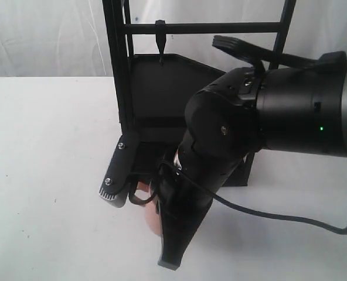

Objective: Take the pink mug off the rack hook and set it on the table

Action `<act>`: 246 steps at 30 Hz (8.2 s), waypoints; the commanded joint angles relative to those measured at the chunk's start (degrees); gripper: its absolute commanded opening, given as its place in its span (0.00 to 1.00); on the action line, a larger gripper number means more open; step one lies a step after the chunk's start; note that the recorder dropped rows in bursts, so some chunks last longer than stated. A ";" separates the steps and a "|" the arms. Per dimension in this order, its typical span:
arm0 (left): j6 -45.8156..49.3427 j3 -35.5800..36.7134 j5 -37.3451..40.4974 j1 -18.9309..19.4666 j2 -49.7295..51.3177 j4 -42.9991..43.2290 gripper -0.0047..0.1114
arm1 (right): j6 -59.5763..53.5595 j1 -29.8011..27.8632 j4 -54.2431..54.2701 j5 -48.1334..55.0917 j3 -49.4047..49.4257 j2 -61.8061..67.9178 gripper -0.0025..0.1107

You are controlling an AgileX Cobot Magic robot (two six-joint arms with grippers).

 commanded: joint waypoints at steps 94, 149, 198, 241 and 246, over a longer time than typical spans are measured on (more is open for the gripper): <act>-0.35 0.16 0.23 0.21 -0.28 -0.13 0.04 | 44.90 -27.19 -46.62 18.86 22.18 -38.57 0.02; -0.35 0.16 0.23 0.21 -0.28 -0.13 0.04 | 4.87 -56.93 11.80 -19.65 19.58 -78.43 0.02; -0.35 0.16 0.23 0.21 -0.28 -0.13 0.04 | 39.03 -46.02 -9.84 -27.08 63.49 -93.01 0.02; -0.35 0.16 0.23 0.21 -0.28 -0.13 0.04 | 39.03 -46.02 -9.84 -27.08 63.49 -93.01 0.02; -0.35 0.16 0.23 0.21 -0.28 -0.13 0.04 | 39.03 -46.02 -9.84 -27.08 63.49 -93.01 0.02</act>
